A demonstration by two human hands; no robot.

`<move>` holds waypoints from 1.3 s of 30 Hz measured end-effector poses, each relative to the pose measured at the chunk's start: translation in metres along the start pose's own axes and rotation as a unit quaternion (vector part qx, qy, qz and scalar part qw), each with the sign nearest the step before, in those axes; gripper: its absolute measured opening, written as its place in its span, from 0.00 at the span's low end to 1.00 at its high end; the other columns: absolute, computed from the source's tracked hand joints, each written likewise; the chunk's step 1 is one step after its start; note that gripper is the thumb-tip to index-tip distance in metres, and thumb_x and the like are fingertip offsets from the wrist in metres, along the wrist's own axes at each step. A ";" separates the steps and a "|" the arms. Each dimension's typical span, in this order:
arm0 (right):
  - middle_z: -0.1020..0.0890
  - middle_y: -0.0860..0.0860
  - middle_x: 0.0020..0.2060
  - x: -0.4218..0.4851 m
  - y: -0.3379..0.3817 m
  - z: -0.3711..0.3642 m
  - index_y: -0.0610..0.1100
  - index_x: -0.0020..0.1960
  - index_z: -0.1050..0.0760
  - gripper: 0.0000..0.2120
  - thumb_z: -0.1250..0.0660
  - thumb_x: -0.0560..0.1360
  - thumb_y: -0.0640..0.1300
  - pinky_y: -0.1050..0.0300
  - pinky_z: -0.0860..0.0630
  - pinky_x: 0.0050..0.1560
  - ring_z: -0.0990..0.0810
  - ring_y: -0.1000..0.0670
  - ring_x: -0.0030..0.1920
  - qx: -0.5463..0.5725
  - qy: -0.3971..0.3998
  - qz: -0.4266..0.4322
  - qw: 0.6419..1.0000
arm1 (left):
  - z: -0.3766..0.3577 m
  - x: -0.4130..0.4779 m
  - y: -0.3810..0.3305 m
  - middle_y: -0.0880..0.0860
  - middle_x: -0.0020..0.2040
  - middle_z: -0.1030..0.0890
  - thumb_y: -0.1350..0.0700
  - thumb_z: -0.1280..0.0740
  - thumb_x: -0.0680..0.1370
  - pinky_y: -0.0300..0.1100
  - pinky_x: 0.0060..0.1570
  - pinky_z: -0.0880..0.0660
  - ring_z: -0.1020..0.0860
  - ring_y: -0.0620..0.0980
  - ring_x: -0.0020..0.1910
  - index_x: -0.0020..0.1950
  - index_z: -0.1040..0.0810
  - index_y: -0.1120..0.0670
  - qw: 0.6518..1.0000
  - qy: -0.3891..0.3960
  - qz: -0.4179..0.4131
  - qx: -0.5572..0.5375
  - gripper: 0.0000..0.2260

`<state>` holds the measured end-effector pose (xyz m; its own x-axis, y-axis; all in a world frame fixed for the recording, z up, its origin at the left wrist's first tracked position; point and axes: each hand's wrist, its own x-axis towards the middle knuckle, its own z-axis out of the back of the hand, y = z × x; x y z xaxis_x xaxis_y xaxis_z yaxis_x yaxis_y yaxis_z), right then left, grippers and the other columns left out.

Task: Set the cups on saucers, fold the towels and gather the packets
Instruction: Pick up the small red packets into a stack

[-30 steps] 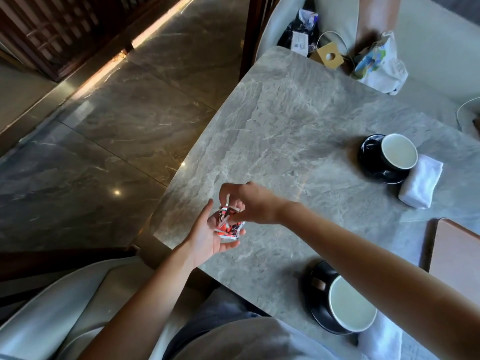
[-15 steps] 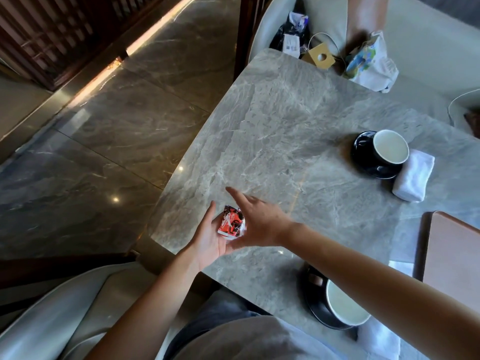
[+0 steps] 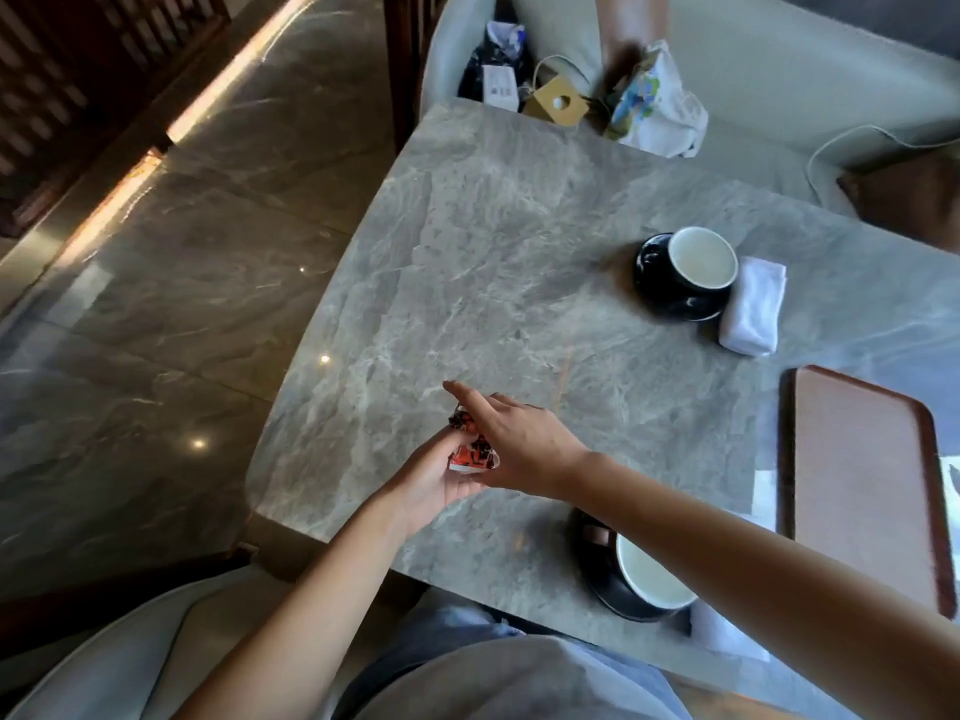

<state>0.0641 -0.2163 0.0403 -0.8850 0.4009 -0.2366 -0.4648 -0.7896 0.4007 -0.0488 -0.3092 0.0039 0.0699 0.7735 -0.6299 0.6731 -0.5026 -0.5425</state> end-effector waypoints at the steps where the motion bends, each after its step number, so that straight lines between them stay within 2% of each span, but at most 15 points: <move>1: 0.28 0.48 0.67 -0.005 -0.004 0.004 0.50 0.77 0.56 0.48 0.30 0.69 0.62 0.51 0.26 0.58 0.30 0.47 0.67 0.013 0.010 -0.008 1.000 | -0.006 0.003 0.000 0.53 0.43 0.16 0.53 0.39 0.79 0.43 0.44 0.20 0.17 0.48 0.43 0.53 0.20 0.56 1.000 -0.001 0.002 0.005 0.10; 3: 0.35 0.49 0.72 -0.016 -0.013 0.012 0.48 0.77 0.56 0.52 0.25 0.66 0.58 0.52 0.34 0.68 0.40 0.49 0.73 0.094 0.018 -0.053 0.994 | -0.019 0.009 0.001 0.53 0.41 0.15 0.54 0.40 0.79 0.44 0.44 0.21 0.17 0.48 0.40 0.49 0.20 0.55 1.000 -0.012 -0.003 0.019 0.10; 5: 0.37 0.47 0.73 -0.030 -0.024 0.019 0.43 0.77 0.49 0.45 0.27 0.70 0.54 0.53 0.37 0.71 0.39 0.49 0.73 0.268 -0.031 -0.150 0.951 | -0.035 0.016 0.001 0.53 0.39 0.15 0.55 0.40 0.78 0.43 0.45 0.21 0.17 0.47 0.37 0.47 0.20 0.54 0.998 -0.043 -0.015 0.034 0.09; 8: 0.23 0.42 0.61 -0.055 -0.045 0.022 0.41 0.69 0.32 0.20 0.37 0.79 0.45 0.54 0.26 0.56 0.23 0.47 0.59 0.445 -0.123 -0.269 0.845 | -0.063 0.026 0.004 0.53 0.41 0.16 0.55 0.42 0.78 0.40 0.43 0.24 0.18 0.48 0.41 0.50 0.21 0.53 0.993 -0.080 -0.029 0.076 0.09; 10: 0.20 0.44 0.50 -0.073 -0.056 0.021 0.42 0.62 0.25 0.14 0.41 0.81 0.46 0.57 0.23 0.45 0.22 0.51 0.47 0.503 -0.114 -0.298 0.803 | -0.086 0.033 0.008 0.51 0.43 0.16 0.56 0.43 0.78 0.40 0.46 0.27 0.20 0.47 0.44 0.49 0.21 0.51 0.987 -0.084 -0.041 0.131 0.11; 12: 0.20 0.47 0.44 -0.090 -0.066 0.021 0.45 0.56 0.22 0.12 0.42 0.81 0.48 0.59 0.22 0.42 0.22 0.54 0.43 0.545 -0.117 -0.300 0.774 | -0.113 0.038 0.013 0.44 0.36 0.16 0.57 0.45 0.78 0.34 0.42 0.26 0.20 0.39 0.38 0.44 0.22 0.49 0.979 -0.071 -0.053 0.181 0.12; 15: 0.19 0.52 0.40 -0.112 -0.086 0.027 0.47 0.55 0.22 0.10 0.40 0.80 0.46 0.61 0.21 0.42 0.20 0.57 0.40 0.561 -0.155 -0.302 0.755 | -0.159 0.052 0.028 0.43 0.34 0.18 0.58 0.46 0.80 0.26 0.30 0.29 0.22 0.32 0.32 0.45 0.25 0.49 0.967 -0.078 -0.078 0.231 0.11; 17: 0.20 0.53 0.38 -0.131 -0.106 0.033 0.44 0.56 0.22 0.09 0.38 0.80 0.43 0.63 0.22 0.39 0.20 0.59 0.37 0.554 -0.179 -0.307 0.753 | -0.191 0.062 0.040 0.49 0.46 0.21 0.53 0.45 0.80 0.32 0.37 0.29 0.23 0.38 0.41 0.55 0.28 0.54 0.957 -0.097 -0.063 0.265 0.09; 21: 0.20 0.54 0.37 -0.182 -0.155 0.039 0.45 0.54 0.22 0.07 0.37 0.79 0.40 0.65 0.23 0.38 0.21 0.60 0.36 0.574 -0.208 -0.338 0.716 | -0.252 0.094 0.066 0.57 0.58 0.24 0.44 0.43 0.69 0.45 0.51 0.32 0.26 0.54 0.57 0.60 0.32 0.56 0.938 -0.102 -0.033 0.330 0.24; 24: 0.20 0.53 0.37 -0.221 -0.193 0.036 0.46 0.52 0.22 0.06 0.36 0.78 0.40 0.67 0.23 0.36 0.21 0.59 0.35 0.575 -0.255 -0.372 0.683 | -0.296 0.119 0.091 0.60 0.63 0.25 0.53 0.40 0.78 0.43 0.53 0.28 0.26 0.57 0.61 0.60 0.33 0.58 0.937 -0.100 -0.047 0.332 0.14; 26: 0.20 0.53 0.35 -0.243 -0.217 0.033 0.44 0.51 0.21 0.06 0.37 0.78 0.39 0.66 0.25 0.34 0.22 0.61 0.31 0.567 -0.298 -0.389 0.662 | -0.324 0.134 0.111 0.62 0.63 0.25 0.58 0.41 0.79 0.35 0.51 0.29 0.25 0.58 0.62 0.62 0.33 0.61 0.939 -0.085 -0.056 0.328 0.13; 28: 0.21 0.51 0.33 -0.260 -0.240 0.030 0.45 0.47 0.21 0.08 0.38 0.79 0.39 0.63 0.26 0.36 0.24 0.60 0.30 0.563 -0.327 -0.403 0.643 | -0.352 0.148 0.130 0.63 0.63 0.24 0.58 0.42 0.80 0.35 0.50 0.29 0.25 0.58 0.61 0.64 0.33 0.62 0.942 -0.067 -0.055 0.324 0.15; 32: 0.21 0.43 0.40 -0.282 -0.281 0.024 0.38 0.52 0.22 0.09 0.41 0.79 0.36 0.52 0.26 0.43 0.23 0.50 0.39 0.568 -0.339 -0.426 0.617 | -0.396 0.172 0.161 0.60 0.63 0.25 0.56 0.44 0.81 0.29 0.45 0.27 0.25 0.50 0.54 0.67 0.35 0.60 0.946 -0.053 -0.033 0.318 0.16; 35: 0.18 0.43 0.48 -0.291 -0.305 0.019 0.41 0.55 0.23 0.11 0.43 0.79 0.36 0.51 0.23 0.49 0.20 0.48 0.46 0.582 -0.330 -0.431 0.605 | -0.414 0.193 0.180 0.56 0.64 0.26 0.51 0.44 0.80 0.42 0.62 0.30 0.26 0.52 0.61 0.66 0.35 0.57 0.939 -0.071 0.002 0.336 0.17; 39: 0.19 0.41 0.57 -0.294 -0.326 0.016 0.39 0.62 0.26 0.13 0.41 0.79 0.39 0.46 0.26 0.62 0.21 0.44 0.59 0.565 -0.314 -0.456 0.612 | -0.430 0.216 0.189 0.55 0.63 0.26 0.48 0.43 0.80 0.38 0.53 0.37 0.28 0.49 0.56 0.65 0.34 0.57 0.927 -0.112 0.022 0.357 0.18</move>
<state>0.4755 -0.0693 -0.0067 0.0851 0.8155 -0.5724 -0.1810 0.5776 0.7960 0.4095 -0.0714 0.0046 -0.1234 0.6866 -0.7165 0.0089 -0.7212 -0.6927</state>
